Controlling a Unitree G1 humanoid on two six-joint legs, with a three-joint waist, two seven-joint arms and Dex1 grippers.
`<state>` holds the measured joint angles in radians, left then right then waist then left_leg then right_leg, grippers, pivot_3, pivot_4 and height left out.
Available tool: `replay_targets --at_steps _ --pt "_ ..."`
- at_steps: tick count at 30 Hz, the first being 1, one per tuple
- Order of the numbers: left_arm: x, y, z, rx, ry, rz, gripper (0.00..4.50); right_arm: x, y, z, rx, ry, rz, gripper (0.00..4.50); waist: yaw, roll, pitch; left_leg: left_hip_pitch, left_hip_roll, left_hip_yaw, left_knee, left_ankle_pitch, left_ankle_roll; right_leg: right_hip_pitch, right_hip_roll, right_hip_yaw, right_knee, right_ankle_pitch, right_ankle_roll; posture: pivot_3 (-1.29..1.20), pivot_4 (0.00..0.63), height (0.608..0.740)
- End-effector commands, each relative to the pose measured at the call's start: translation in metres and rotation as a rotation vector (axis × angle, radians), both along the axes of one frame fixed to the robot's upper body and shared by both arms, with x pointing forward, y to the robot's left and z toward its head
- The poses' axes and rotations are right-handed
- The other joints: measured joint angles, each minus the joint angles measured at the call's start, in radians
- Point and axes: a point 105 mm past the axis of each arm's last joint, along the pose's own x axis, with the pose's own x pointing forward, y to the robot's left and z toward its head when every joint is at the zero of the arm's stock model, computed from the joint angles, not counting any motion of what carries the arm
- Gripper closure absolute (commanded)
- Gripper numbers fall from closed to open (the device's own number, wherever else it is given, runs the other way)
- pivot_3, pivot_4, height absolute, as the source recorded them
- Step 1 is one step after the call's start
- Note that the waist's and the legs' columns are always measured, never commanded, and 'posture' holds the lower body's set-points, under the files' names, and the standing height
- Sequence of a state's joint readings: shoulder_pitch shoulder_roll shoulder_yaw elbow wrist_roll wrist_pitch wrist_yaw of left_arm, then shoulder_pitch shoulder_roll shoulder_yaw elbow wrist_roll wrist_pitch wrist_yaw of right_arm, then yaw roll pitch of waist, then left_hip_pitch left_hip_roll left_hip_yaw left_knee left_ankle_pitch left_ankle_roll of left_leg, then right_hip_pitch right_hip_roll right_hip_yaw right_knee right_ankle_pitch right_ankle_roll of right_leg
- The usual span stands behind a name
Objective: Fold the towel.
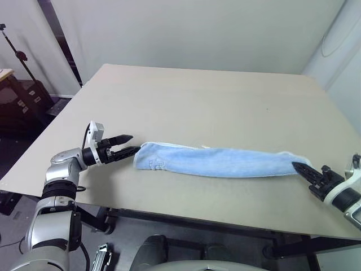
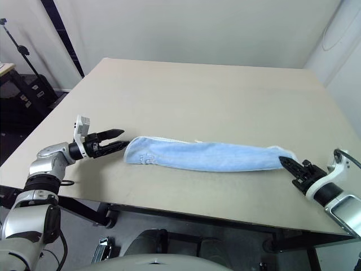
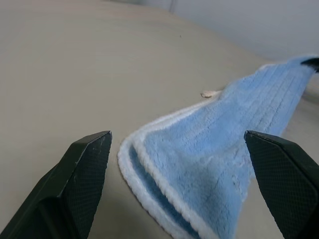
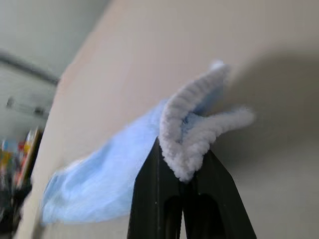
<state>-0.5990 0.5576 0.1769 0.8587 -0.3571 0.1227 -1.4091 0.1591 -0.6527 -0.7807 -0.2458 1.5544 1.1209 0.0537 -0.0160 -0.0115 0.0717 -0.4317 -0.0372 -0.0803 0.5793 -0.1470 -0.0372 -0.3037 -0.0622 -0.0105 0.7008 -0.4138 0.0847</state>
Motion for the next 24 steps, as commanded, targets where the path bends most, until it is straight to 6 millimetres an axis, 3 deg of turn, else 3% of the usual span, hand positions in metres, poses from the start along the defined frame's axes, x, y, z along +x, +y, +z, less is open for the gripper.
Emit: replay_targets --at_steps 1,8,13,19,23,24 --pt "0.004 0.000 0.013 0.015 -0.053 -0.016 0.00 -0.004 0.048 0.031 -0.086 -0.130 0.253 4.47 -0.002 -0.001 0.000 0.000 0.000 0.000 0.000 0.000 0.000 0.000 0.000 0.000 0.000 0.000 0.000 0.00 0.000 0.709" --pt "0.007 -0.003 0.016 0.016 -0.057 -0.023 0.00 0.002 0.108 0.023 -0.220 -0.140 0.518 4.47 0.002 -0.003 0.001 0.000 0.000 -0.001 0.001 0.000 0.000 -0.001 0.000 0.000 -0.002 0.000 0.000 0.00 0.000 0.709" --pt "0.010 -0.011 0.016 0.011 -0.061 -0.040 0.00 0.020 0.127 0.009 -0.271 -0.121 0.560 4.47 0.003 -0.003 0.001 0.000 0.000 -0.001 0.001 0.000 0.000 -0.002 -0.001 0.000 -0.005 0.000 -0.001 0.00 0.000 0.709" --pt "0.010 -0.017 0.016 0.005 -0.066 -0.052 0.00 0.034 0.149 -0.026 -0.299 -0.031 0.609 4.47 0.001 -0.004 0.000 -0.012 0.000 -0.001 0.001 0.000 0.000 -0.011 -0.001 0.000 -0.003 0.001 0.001 0.00 0.000 0.709" --pt "0.009 -0.018 0.016 0.003 -0.072 -0.059 0.00 0.033 0.157 -0.041 -0.317 0.004 0.644 4.47 0.000 -0.004 0.000 -0.014 -0.001 -0.001 0.002 0.000 0.000 -0.013 0.000 0.000 -0.001 0.002 0.002 0.00 0.000 0.709" --pt "0.009 -0.017 0.017 0.003 -0.074 -0.059 0.00 0.034 0.159 -0.042 -0.312 0.005 0.640 4.26 0.000 -0.004 0.000 -0.013 -0.001 -0.001 0.002 0.000 0.000 -0.012 0.000 0.000 0.000 0.002 0.002 0.00 0.000 0.709"
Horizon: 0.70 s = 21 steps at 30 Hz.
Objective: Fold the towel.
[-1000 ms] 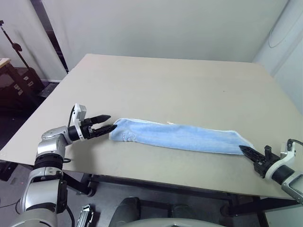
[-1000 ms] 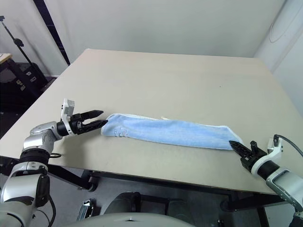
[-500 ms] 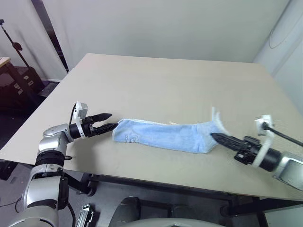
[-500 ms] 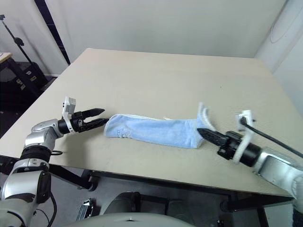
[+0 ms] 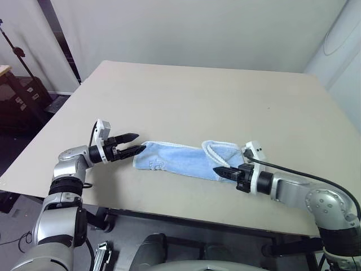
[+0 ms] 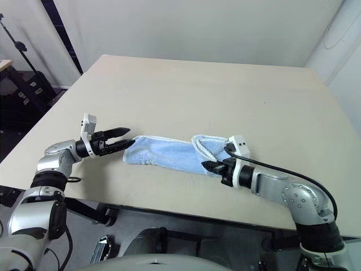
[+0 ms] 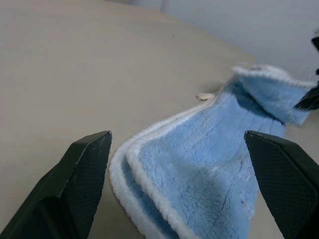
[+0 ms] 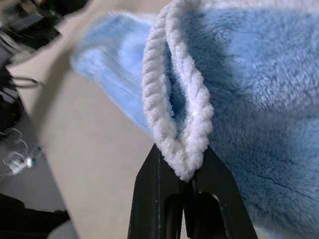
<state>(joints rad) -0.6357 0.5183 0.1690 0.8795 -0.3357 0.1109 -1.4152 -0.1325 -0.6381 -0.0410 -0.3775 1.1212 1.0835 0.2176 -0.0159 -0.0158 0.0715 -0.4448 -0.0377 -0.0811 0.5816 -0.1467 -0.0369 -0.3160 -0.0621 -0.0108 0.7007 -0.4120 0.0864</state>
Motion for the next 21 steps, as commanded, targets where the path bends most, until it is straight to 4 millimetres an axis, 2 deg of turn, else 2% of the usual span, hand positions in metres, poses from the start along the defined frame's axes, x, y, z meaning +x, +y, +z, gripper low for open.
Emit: replay_targets --at_steps 1,5,6,7,11,14,15,17,18,21 --pt "0.004 -0.002 0.016 0.013 -0.065 -0.020 0.00 0.006 0.007 0.004 0.016 -0.036 0.006 4.02 0.000 0.000 0.000 0.000 0.000 0.000 0.000 0.000 0.000 0.000 0.000 0.000 0.001 0.000 0.000 0.00 0.000 0.709" --pt "0.005 -0.006 0.023 0.002 -0.076 -0.034 0.00 0.005 0.015 0.011 0.044 -0.065 0.042 2.80 -0.001 0.000 0.000 0.002 0.000 -0.001 0.006 0.000 0.000 0.001 0.001 0.000 0.003 0.001 0.001 0.00 0.000 0.709" --pt "0.006 -0.008 0.027 -0.015 -0.078 -0.037 0.00 0.007 0.014 0.011 0.042 -0.070 0.029 2.33 -0.001 0.000 0.000 0.002 0.000 -0.001 0.007 0.000 0.000 0.000 0.001 0.000 0.003 0.001 0.001 0.00 0.000 0.709" --pt "0.008 -0.010 0.031 -0.031 -0.083 -0.037 0.00 0.010 0.010 0.011 0.037 -0.080 0.010 2.07 -0.001 0.000 0.000 0.002 0.000 -0.001 0.008 0.000 0.000 0.000 0.001 0.000 0.003 0.002 0.002 0.00 0.000 0.709" --pt "0.011 -0.028 0.046 -0.037 -0.142 -0.067 0.00 0.008 -0.002 0.038 0.117 -0.189 0.001 0.60 0.007 0.000 0.000 0.001 0.000 -0.001 0.010 0.000 0.001 0.000 0.000 0.000 0.003 0.003 0.002 0.00 0.000 0.709" --pt "0.010 -0.053 0.071 -0.120 -0.208 -0.117 0.00 0.005 -0.016 0.065 0.137 -0.359 -0.011 0.60 0.009 0.000 0.000 0.000 0.000 -0.001 0.011 0.000 0.002 0.000 0.000 0.000 0.001 0.004 0.002 0.00 0.000 0.709" --pt "0.009 -0.064 0.079 -0.142 -0.233 -0.137 0.19 0.007 -0.022 0.075 0.117 -0.466 -0.034 0.77 0.009 0.000 0.000 -0.001 0.000 -0.001 0.011 0.000 0.002 0.000 -0.001 0.000 0.001 0.004 0.002 0.00 0.000 0.709" --pt "0.007 -0.077 0.086 -0.165 -0.253 -0.156 0.64 0.008 -0.030 0.086 0.080 -0.602 -0.060 1.30 0.005 0.000 0.000 -0.001 0.000 -0.001 0.011 0.000 0.002 0.000 0.000 0.000 0.000 0.004 0.003 0.00 0.000 0.709" --pt "0.007 -0.085 0.088 -0.168 -0.265 -0.161 0.99 0.009 -0.032 0.085 0.085 -0.608 -0.068 1.66 0.001 0.000 0.000 0.000 0.000 -0.001 0.011 0.000 0.002 0.001 0.000 0.000 0.000 0.004 0.003 0.00 0.000 0.709" --pt "-0.002 -0.126 0.086 -0.138 -0.305 -0.257 2.00 0.018 -0.038 0.076 0.165 -0.570 -0.097 2.71 -0.003 0.001 0.000 0.003 0.000 0.000 0.010 0.000 0.002 0.007 0.001 0.000 0.000 0.004 0.003 0.00 0.000 0.709"
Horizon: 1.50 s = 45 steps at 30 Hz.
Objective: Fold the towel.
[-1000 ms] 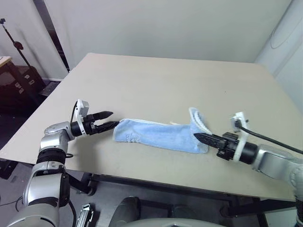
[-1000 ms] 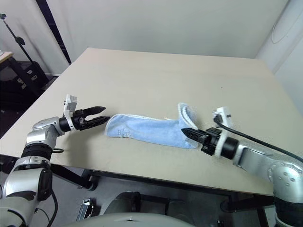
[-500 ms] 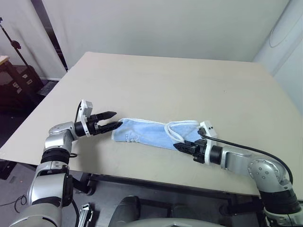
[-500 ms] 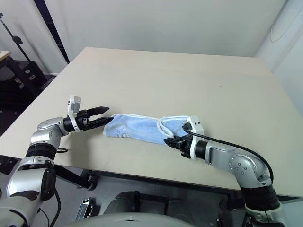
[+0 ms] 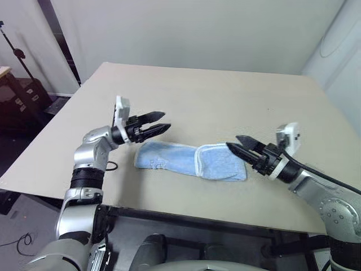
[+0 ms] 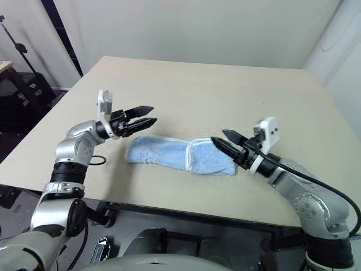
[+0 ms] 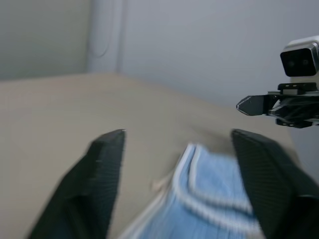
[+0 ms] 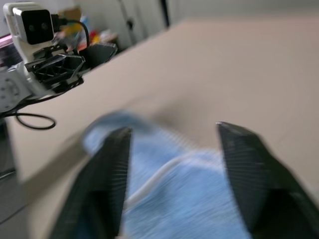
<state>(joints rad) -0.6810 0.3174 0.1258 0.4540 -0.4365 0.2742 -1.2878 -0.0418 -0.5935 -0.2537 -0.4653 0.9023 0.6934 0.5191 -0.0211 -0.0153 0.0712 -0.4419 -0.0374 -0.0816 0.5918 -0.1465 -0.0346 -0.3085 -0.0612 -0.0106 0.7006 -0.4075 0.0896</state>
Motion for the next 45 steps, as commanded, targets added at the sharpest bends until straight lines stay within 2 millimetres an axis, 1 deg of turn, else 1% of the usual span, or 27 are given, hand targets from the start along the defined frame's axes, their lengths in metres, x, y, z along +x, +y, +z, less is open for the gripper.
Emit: replay_targets --at_steps 1,3,4,5,6,7,9,12,15,18,20,23,24,26,28,29,31,33,35,38,39,40,43,45 --pt "-0.008 -0.044 0.007 0.037 -0.077 -0.081 2.38 0.010 -0.005 0.002 0.074 -0.046 -0.013 3.09 0.004 0.000 0.000 0.001 0.000 0.000 0.000 0.000 0.000 0.002 0.000 0.000 0.000 0.000 0.000 0.00 0.000 0.709" --pt "-0.009 -0.060 0.002 0.055 -0.081 -0.100 3.24 0.017 -0.006 -0.002 0.078 -0.043 -0.025 3.95 0.006 0.000 0.000 0.002 0.000 -0.001 0.001 0.000 0.000 0.003 0.000 0.000 0.000 0.000 0.000 0.00 0.000 0.709" --pt "-0.010 -0.068 -0.002 0.060 -0.076 -0.115 3.51 0.022 -0.006 -0.005 0.073 -0.044 -0.033 4.25 0.004 0.000 0.000 0.002 0.000 -0.001 0.002 0.000 0.000 0.004 0.000 0.000 0.000 0.000 0.001 0.00 0.000 0.709" --pt "-0.011 -0.075 -0.006 0.068 -0.072 -0.127 3.96 0.026 -0.006 -0.007 0.067 -0.047 -0.041 4.50 0.003 0.000 0.000 0.002 0.000 0.000 0.002 0.000 0.000 0.004 0.000 0.000 0.000 0.001 0.001 0.00 0.000 0.709" --pt "-0.014 -0.086 -0.016 0.097 -0.067 -0.153 4.27 0.032 -0.006 -0.013 0.052 -0.040 -0.052 4.50 0.003 0.000 0.000 0.003 0.000 0.000 0.002 0.000 0.000 0.004 0.000 0.000 0.000 0.001 0.001 0.00 0.000 0.709" --pt "-0.017 -0.096 -0.028 0.137 -0.067 -0.170 4.46 0.037 -0.006 -0.019 0.056 -0.034 -0.053 4.50 0.004 0.001 0.000 0.003 0.000 0.000 0.002 0.000 0.000 0.004 0.000 0.000 0.000 0.001 0.001 0.00 0.000 0.709" --pt "-0.020 -0.106 -0.043 0.191 -0.074 -0.187 4.46 0.042 -0.004 -0.027 0.058 -0.023 -0.053 4.50 0.008 0.001 0.000 0.004 0.000 0.000 0.002 0.000 0.000 0.005 0.001 0.000 0.000 0.001 0.001 0.00 0.000 0.709" --pt "-0.023 -0.122 -0.078 0.309 -0.023 -0.194 4.46 0.054 -0.004 -0.059 0.017 0.051 -0.102 4.50 0.008 0.001 0.000 0.003 -0.001 0.000 0.002 0.000 0.000 0.004 0.001 0.000 0.000 0.001 0.001 0.00 0.000 0.709" --pt "-0.030 -0.129 -0.117 0.450 -0.002 -0.198 4.46 0.054 0.004 -0.089 -0.041 0.115 -0.099 4.50 0.008 0.001 0.000 0.003 -0.001 0.000 0.001 0.000 0.000 0.004 0.000 0.000 0.000 0.001 0.001 0.00 0.000 0.709" --pt "-0.034 -0.132 -0.136 0.509 0.001 -0.189 4.46 0.052 0.012 -0.106 -0.082 0.143 -0.085 4.50 0.007 0.002 -0.001 0.003 -0.001 -0.001 0.001 0.000 0.000 0.004 0.000 0.000 0.000 0.001 0.001 0.00 0.000 0.709" --pt "-0.033 -0.134 -0.140 0.514 0.011 -0.175 4.46 0.051 0.015 -0.111 -0.097 0.151 -0.083 4.50 0.009 0.003 -0.002 0.004 -0.001 -0.001 0.001 0.000 0.000 0.004 0.000 0.000 0.000 0.001 0.001 0.00 0.000 0.709" --pt "-0.021 -0.135 -0.120 0.414 0.020 -0.133 4.46 0.059 0.009 -0.115 -0.104 0.171 -0.134 4.50 0.008 0.003 -0.002 0.011 -0.001 -0.001 0.002 0.000 -0.001 0.009 0.000 0.000 -0.001 0.001 0.001 0.00 0.000 0.709" --pt "-0.020 -0.134 -0.112 0.378 0.022 -0.141 4.46 0.061 0.007 -0.113 -0.097 0.171 -0.143 4.50 0.007 0.003 -0.002 0.011 -0.002 -0.001 0.002 -0.001 -0.002 0.009 -0.001 0.000 -0.001 0.001 0.001 0.00 0.000 0.709" --pt "-0.018 -0.129 -0.093 0.295 0.051 -0.177 4.46 0.063 0.005 -0.102 -0.065 0.155 -0.140 4.50 0.005 0.003 -0.002 0.011 -0.002 -0.001 0.002 -0.002 -0.003 0.008 -0.001 0.000 -0.001 0.000 -0.002 0.00 0.000 0.709" --pt "-0.020 -0.117 -0.071 0.219 0.063 -0.234 4.11 0.060 0.007 -0.091 -0.059 0.127 -0.108 4.50 0.002 0.004 -0.001 0.011 -0.002 -0.001 0.002 -0.002 -0.003 0.008 -0.001 0.000 -0.001 0.000 -0.004 0.00 0.000 0.709" --pt "-0.023 -0.108 -0.061 0.194 0.080 -0.276 3.88 0.057 0.009 -0.086 -0.058 0.115 -0.084 4.50 -0.001 0.004 -0.001 0.011 -0.001 -0.002 0.001 -0.002 -0.003 0.007 -0.001 0.000 -0.001 0.000 -0.004 0.00 0.000 0.709" --pt "-0.031 -0.091 -0.045 0.170 0.110 -0.336 3.22 0.052 0.014 -0.078 -0.045 0.100 -0.048 4.50 -0.005 0.004 -0.001 0.008 -0.001 -0.002 0.000 0.000 -0.001 0.005 0.000 0.000 -0.001 0.001 -0.001 0.00 0.000 0.709" --pt "-0.030 -0.067 -0.032 0.170 0.137 -0.306 2.46 0.048 0.018 -0.070 -0.042 0.083 -0.026 4.50 -0.013 0.004 -0.002 0.007 -0.001 -0.002 -0.002 0.000 -0.001 0.004 0.000 0.001 -0.001 0.001 -0.001 0.00 0.000 0.709" --pt "-0.029 -0.046 -0.023 0.174 0.167 -0.260 1.78 0.046 0.021 -0.067 -0.043 0.083 -0.016 4.50 -0.019 0.004 -0.002 0.006 -0.001 -0.002 -0.004 0.000 -0.001 0.004 0.000 0.001 -0.001 0.001 -0.002 0.00 0.000 0.709" --pt "-0.031 -0.011 -0.018 0.177 0.257 -0.177 0.65 0.044 0.025 -0.067 -0.026 0.121 -0.004 4.50 -0.025 0.004 -0.002 0.006 -0.001 -0.002 -0.005 0.000 -0.001 0.004 0.000 0.001 -0.001 0.000 -0.002 0.00 0.000 0.709" --pt "-0.033 -0.003 -0.017 0.172 0.284 -0.157 0.26 0.043 0.025 -0.067 -0.020 0.134 -0.002 4.50 -0.024 0.005 -0.001 0.006 -0.001 -0.002 -0.005 0.000 -0.001 0.004 0.000 0.001 -0.001 0.000 -0.002 0.00 0.000 0.709" --pt "-0.033 0.006 -0.016 0.158 0.326 -0.124 0.02 0.044 0.026 -0.067 -0.016 0.144 -0.002 4.50 -0.023 0.005 -0.001 0.006 -0.001 -0.002 -0.005 0.000 -0.001 0.004 0.000 0.001 -0.001 0.000 -0.002 0.00 0.000 0.709" --pt "-0.029 0.039 -0.024 0.165 0.457 0.039 0.02 0.044 0.028 -0.070 -0.017 0.201 0.003 4.50 -0.021 0.005 -0.001 0.009 -0.001 -0.003 -0.002 0.000 -0.001 0.004 0.000 0.001 -0.001 0.000 -0.003 0.00 0.000 0.709" --pt "-0.035 0.061 -0.028 0.152 0.544 0.104 0.02 0.045 0.028 -0.074 -0.019 0.237 0.005 4.50 -0.022 0.005 -0.001 0.009 -0.001 -0.003 -0.002 -0.001 -0.002 0.004 -0.001 0.002 -0.001 -0.002 -0.006 0.00 0.000 0.709"
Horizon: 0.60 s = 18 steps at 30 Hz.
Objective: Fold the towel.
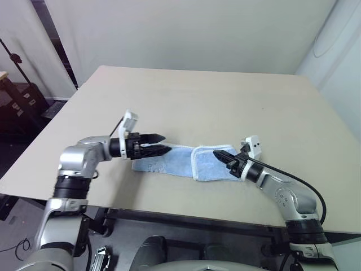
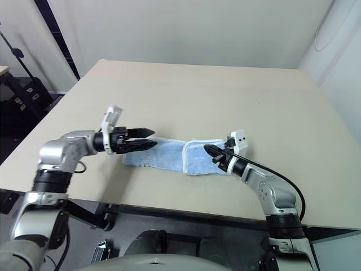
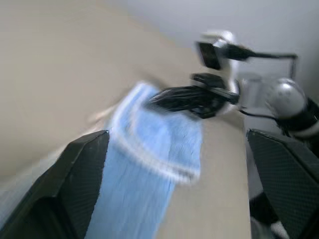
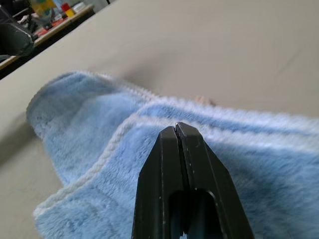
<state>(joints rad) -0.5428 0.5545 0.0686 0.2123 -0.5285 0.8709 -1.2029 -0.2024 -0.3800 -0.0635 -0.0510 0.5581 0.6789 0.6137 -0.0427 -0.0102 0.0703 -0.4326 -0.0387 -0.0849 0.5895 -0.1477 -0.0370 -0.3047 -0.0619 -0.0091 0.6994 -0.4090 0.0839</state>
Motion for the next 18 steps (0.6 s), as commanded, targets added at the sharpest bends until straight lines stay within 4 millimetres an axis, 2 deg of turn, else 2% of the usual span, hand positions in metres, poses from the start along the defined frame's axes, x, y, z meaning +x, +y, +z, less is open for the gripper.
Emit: replay_targets --at_steps 1,4,9,14,18 --pt "-0.010 0.030 0.008 -0.035 0.117 0.105 0.02 0.005 0.002 0.015 0.016 -0.007 0.004 4.50 -0.001 0.000 0.000 0.000 0.000 0.000 0.000 0.000 -0.001 0.000 0.000 0.001 0.000 0.000 0.000 0.00 0.000 0.709" --pt "-0.023 0.046 0.007 -0.103 0.299 0.135 0.02 0.006 0.003 0.013 0.030 0.034 -0.006 4.50 0.001 0.000 0.000 0.000 0.000 0.000 -0.001 -0.001 -0.001 -0.002 0.000 0.001 0.000 0.000 -0.001 0.00 0.000 0.709" --pt "-0.041 0.063 -0.014 0.003 0.527 0.197 0.02 0.008 0.008 0.007 0.031 0.095 -0.010 4.50 0.000 0.000 0.000 -0.002 0.000 0.000 -0.003 -0.001 -0.001 -0.005 -0.001 0.002 0.000 0.000 -0.001 0.00 0.000 0.709" --pt "-0.053 0.072 -0.029 0.086 0.635 0.230 0.02 0.006 0.010 0.002 0.030 0.139 -0.012 4.50 0.000 0.000 0.000 -0.007 0.000 0.001 -0.007 0.002 -0.001 -0.014 -0.001 0.004 0.000 0.002 0.002 0.00 0.000 0.709" --pt "-0.049 0.075 -0.043 0.108 0.674 0.269 0.02 0.003 0.008 -0.002 0.026 0.166 -0.024 4.50 0.000 0.000 0.000 -0.008 0.000 0.002 -0.009 0.002 -0.001 -0.016 -0.001 0.004 0.000 0.002 0.002 0.00 0.000 0.709"
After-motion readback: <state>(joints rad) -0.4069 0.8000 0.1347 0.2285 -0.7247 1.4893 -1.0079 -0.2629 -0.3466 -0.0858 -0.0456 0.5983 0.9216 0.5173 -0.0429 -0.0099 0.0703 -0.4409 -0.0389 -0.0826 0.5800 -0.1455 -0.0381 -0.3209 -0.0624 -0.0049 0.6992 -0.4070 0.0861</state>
